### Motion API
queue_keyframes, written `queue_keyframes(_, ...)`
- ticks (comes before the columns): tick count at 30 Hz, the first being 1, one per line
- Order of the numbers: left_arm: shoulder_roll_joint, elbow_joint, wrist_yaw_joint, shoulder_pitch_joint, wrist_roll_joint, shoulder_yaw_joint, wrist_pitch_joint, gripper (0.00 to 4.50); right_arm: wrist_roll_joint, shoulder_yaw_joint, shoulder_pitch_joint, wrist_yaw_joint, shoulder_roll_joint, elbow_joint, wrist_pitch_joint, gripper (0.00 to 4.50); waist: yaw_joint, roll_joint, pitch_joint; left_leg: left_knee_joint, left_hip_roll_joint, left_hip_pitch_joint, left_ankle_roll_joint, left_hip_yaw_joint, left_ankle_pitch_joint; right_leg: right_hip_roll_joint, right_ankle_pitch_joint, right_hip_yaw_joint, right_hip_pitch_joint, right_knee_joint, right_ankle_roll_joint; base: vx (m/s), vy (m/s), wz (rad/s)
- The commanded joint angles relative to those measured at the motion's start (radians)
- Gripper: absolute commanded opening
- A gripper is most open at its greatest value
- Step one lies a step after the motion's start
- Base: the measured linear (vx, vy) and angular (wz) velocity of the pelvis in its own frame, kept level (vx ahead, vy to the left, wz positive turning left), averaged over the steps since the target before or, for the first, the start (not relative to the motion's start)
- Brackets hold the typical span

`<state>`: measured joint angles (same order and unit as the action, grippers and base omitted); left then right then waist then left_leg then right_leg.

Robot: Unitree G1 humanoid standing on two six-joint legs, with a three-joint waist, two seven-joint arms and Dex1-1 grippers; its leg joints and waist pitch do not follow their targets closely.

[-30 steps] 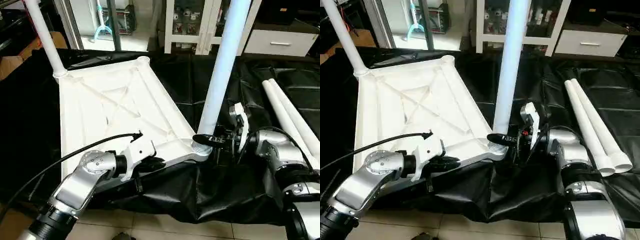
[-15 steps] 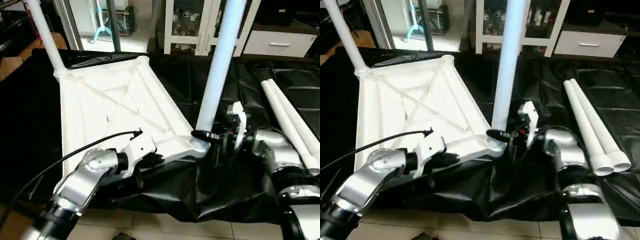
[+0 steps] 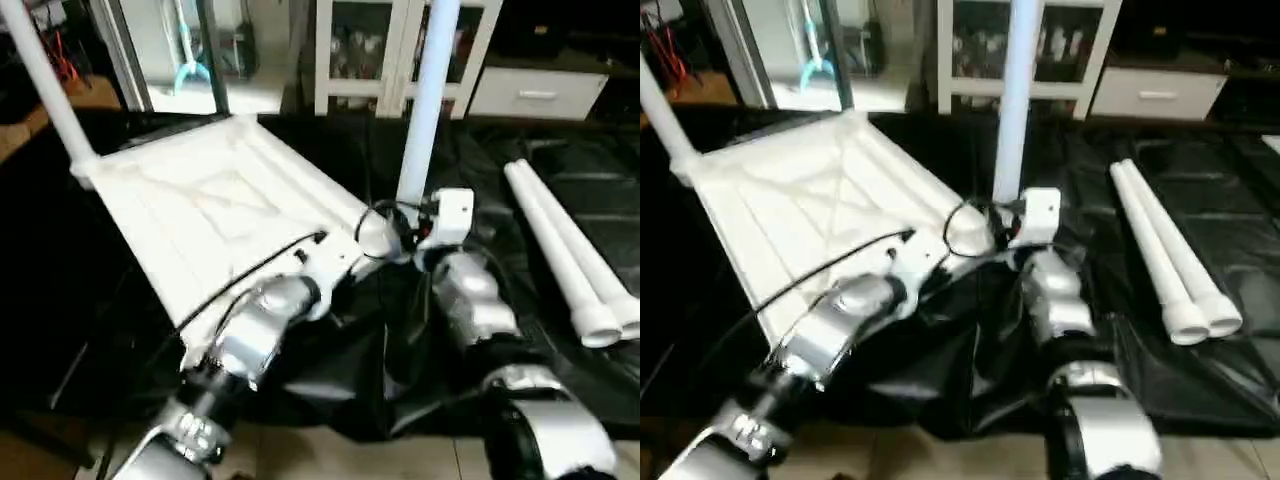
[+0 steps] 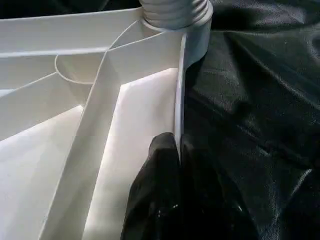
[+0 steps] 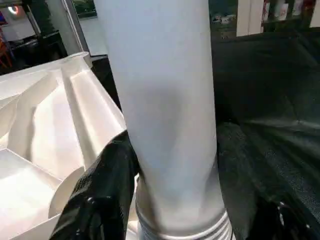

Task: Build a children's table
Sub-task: Insert table leg to table base

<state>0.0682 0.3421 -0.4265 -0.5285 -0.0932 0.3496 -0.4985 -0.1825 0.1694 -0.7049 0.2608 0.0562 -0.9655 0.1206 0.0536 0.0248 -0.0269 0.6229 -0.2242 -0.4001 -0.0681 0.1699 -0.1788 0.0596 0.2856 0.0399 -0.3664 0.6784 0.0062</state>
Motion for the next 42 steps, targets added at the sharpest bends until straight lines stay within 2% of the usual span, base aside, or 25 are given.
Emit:
queue_keyframes(1,-0.002,0.001,0.054,-0.036,-0.021,-0.022,0.030,0.00,-0.026,-0.002,0.041,0.020,-0.063,-0.077,-0.054,1.98,-0.002,-0.003,0.064,-0.058,-0.002,0.023,0.055,-0.001,-0.044,0.057,-0.304,-0.030,0.042,-0.077,-0.233,0.000,0.000,0.00)
queue_keyframes(3,0.026,-0.018,0.013,-0.013,-0.022,-0.009,0.044,0.00,-0.038,-0.002,0.033,0.084,-0.052,-0.074,-0.035,1.98,-0.004,-0.004,0.065,-0.059,-0.003,0.022,0.060,-0.001,-0.053,0.058,-0.308,-0.030,0.042,-0.077,-0.238,0.000,0.000,0.00)
queue_keyframes(4,0.052,-0.032,-0.030,0.011,-0.019,0.006,0.078,0.00,-0.016,-0.025,0.032,0.139,-0.029,-0.063,0.001,1.98,-0.004,-0.004,0.065,-0.058,-0.003,0.020,0.062,-0.002,-0.047,0.057,-0.322,-0.029,0.044,-0.075,-0.240,0.000,0.000,0.00)
queue_keyframes(7,0.090,-0.062,-0.088,0.048,0.000,0.006,0.097,0.00,-0.029,-0.038,0.040,0.271,0.015,-0.023,0.021,1.98,-0.010,-0.005,0.068,-0.054,-0.002,0.018,0.085,-0.001,-0.002,0.054,-0.410,-0.027,0.048,-0.066,-0.251,0.000,0.000,0.00)
queue_keyframes(8,0.103,-0.076,-0.108,0.060,0.011,0.002,0.103,0.00,-0.042,-0.035,0.043,0.315,0.034,-0.005,0.018,2.54,-0.011,-0.006,0.070,-0.053,-0.002,0.018,0.092,-0.002,0.009,0.054,-0.425,-0.027,0.050,-0.065,-0.254,0.000,0.000,0.00)
queue_keyframes(9,0.119,-0.092,-0.130,0.074,0.023,-0.003,0.112,0.00,-0.047,-0.033,0.047,0.351,0.057,0.013,0.014,2.68,-0.010,-0.006,0.070,-0.051,-0.002,0.018,0.104,-0.002,0.017,0.053,-0.451,-0.026,0.052,-0.065,-0.255,0.000,0.000,0.00)
queue_keyframes(11,0.151,-0.121,-0.170,0.097,0.040,-0.007,0.125,0.00,-0.066,-0.027,0.053,0.423,0.096,0.048,-0.006,2.70,-0.013,-0.008,0.070,-0.051,-0.001,0.016,0.119,0.000,0.025,0.052,-0.480,-0.027,0.052,-0.063,-0.259,0.000,0.000,0.00)
queue_keyframes(12,0.170,-0.133,-0.192,0.107,0.048,-0.008,0.136,0.00,-0.082,-0.023,0.058,0.471,0.118,0.072,-0.027,2.91,-0.013,-0.008,0.070,-0.051,-0.001,0.016,0.124,-0.001,0.016,0.054,-0.473,-0.026,0.054,-0.065,-0.263,0.000,0.000,0.00)
queue_keyframes(13,0.183,-0.140,-0.206,0.114,0.052,-0.009,0.146,0.00,-0.094,-0.019,0.060,0.504,0.132,0.084,-0.038,2.91,-0.014,-0.008,0.069,-0.051,-0.003,0.019,0.125,0.000,0.015,0.052,-0.460,-0.026,0.051,-0.066,-0.266,0.000,0.000,0.00)
queue_keyframes(16,0.217,-0.149,-0.239,0.127,0.066,-0.027,0.162,0.00,-0.129,-0.043,0.092,0.690,0.206,0.161,-0.109,3.19,-0.012,-0.007,0.067,-0.052,-0.006,0.021,0.126,0.000,-0.003,0.050,-0.422,-0.026,0.050,-0.068,-0.269,0.000,0.000,0.00)
queue_keyframes(17,0.226,-0.148,-0.245,0.128,0.068,-0.035,0.166,0.00,-0.136,-0.058,0.112,0.754,0.241,0.196,-0.138,3.27,-0.011,-0.011,0.066,-0.051,-0.004,0.020,0.130,0.001,0.002,0.049,-0.420,-0.026,0.052,-0.069,-0.270,0.000,0.000,0.00)
queue_keyframes(21,0.248,-0.144,-0.262,0.126,0.074,-0.048,0.174,0.00,-0.139,-0.084,0.161,0.891,0.345,0.263,-0.185,3.55,-0.009,-0.013,0.065,-0.049,-0.003,0.018,0.134,0.002,0.007,0.052,-0.420,-0.028,0.053,-0.071,-0.268,0.000,0.000,0.00)
queue_keyframes(22,0.253,-0.143,-0.267,0.125,0.077,-0.049,0.177,0.00,-0.138,-0.080,0.167,0.897,0.361,0.276,-0.192,3.55,-0.008,-0.009,0.065,-0.049,-0.003,0.019,0.130,0.002,0.007,0.052,-0.416,-0.028,0.051,-0.072,-0.270,0.000,0.000,0.00)
queue_keyframes(25,0.258,-0.142,-0.274,0.125,0.080,-0.048,0.184,0.00,-0.142,-0.072,0.177,0.901,0.380,0.298,-0.206,3.61,-0.013,-0.012,0.063,-0.052,-0.002,0.018,0.125,0.002,-0.008,0.052,-0.380,-0.027,0.050,-0.075,-0.275,0.000,0.000,0.00)
queue_keyframes(27,0.273,-0.132,-0.288,0.122,0.077,-0.045,0.190,0.00,-0.181,-0.061,0.231,0.940,0.428,0.406,-0.275,3.61,-0.011,-0.006,0.061,-0.053,-0.004,0.021,0.126,0.001,-0.019,0.051,-0.358,-0.029,0.050,-0.079,-0.272,0.000,0.000,0.00)
queue_keyframes(28,0.276,-0.130,-0.293,0.122,0.079,-0.048,0.194,0.00,-0.176,-0.057,0.249,0.933,0.447,0.424,-0.278,3.61,-0.009,-0.006,0.063,-0.052,-0.005,0.021,0.128,0.000,-0.008,0.051,-0.379,-0.029,0.051,-0.077,-0.269,0.000,0.000,0.00)
queue_keyframes(32,0.281,-0.124,-0.314,0.120,0.092,-0.059,0.209,0.00,-0.130,-0.034,0.248,0.840,0.473,0.387,-0.252,3.61,-0.009,-0.003,0.059,-0.053,-0.004,0.022,0.119,0.001,-0.009,0.050,-0.368,-0.028,0.044,-0.078,-0.280,0.000,0.000,0.00)
queue_keyframes(34,0.292,-0.137,-0.365,0.128,0.127,-0.065,0.242,0.00,-0.100,-0.002,0.228,0.732,0.478,0.327,-0.210,3.61,-0.010,0.002,0.056,-0.054,-0.003,0.021,0.108,0.000,-0.005,0.053,-0.360,-0.029,0.042,-0.077,-0.282,0.000,0.000,0.00)
queue_keyframes(36,0.314,-0.162,-0.431,0.142,0.162,-0.062,0.277,0.00,-0.086,0.028,0.215,0.641,0.475,0.297,-0.181,3.61,-0.012,0.000,0.054,-0.052,0.002,0.021,0.097,0.003,0.010,0.049,-0.379,-0.031,0.043,-0.076,-0.288,0.000,0.000,0.00)
queue_keyframes(41,0.375,-0.205,-0.564,0.166,0.208,-0.052,0.305,0.00,-0.087,0.043,0.235,0.568,0.479,0.349,-0.218,3.61,-0.013,0.004,0.046,-0.056,0.000,0.022,0.120,0.003,-0.005,0.048,-0.366,-0.030,0.041,-0.078,-0.273,0.000,0.000,0.00)
queue_keyframes(42,0.388,-0.214,-0.588,0.170,0.215,-0.050,0.309,0.00,-0.085,0.042,0.236,0.565,0.482,0.349,-0.216,3.61,-0.013,0.005,0.041,-0.057,-0.002,0.023,0.121,0.004,-0.007,0.047,-0.356,-0.030,0.037,-0.079,-0.272,0.000,0.000,0.00)
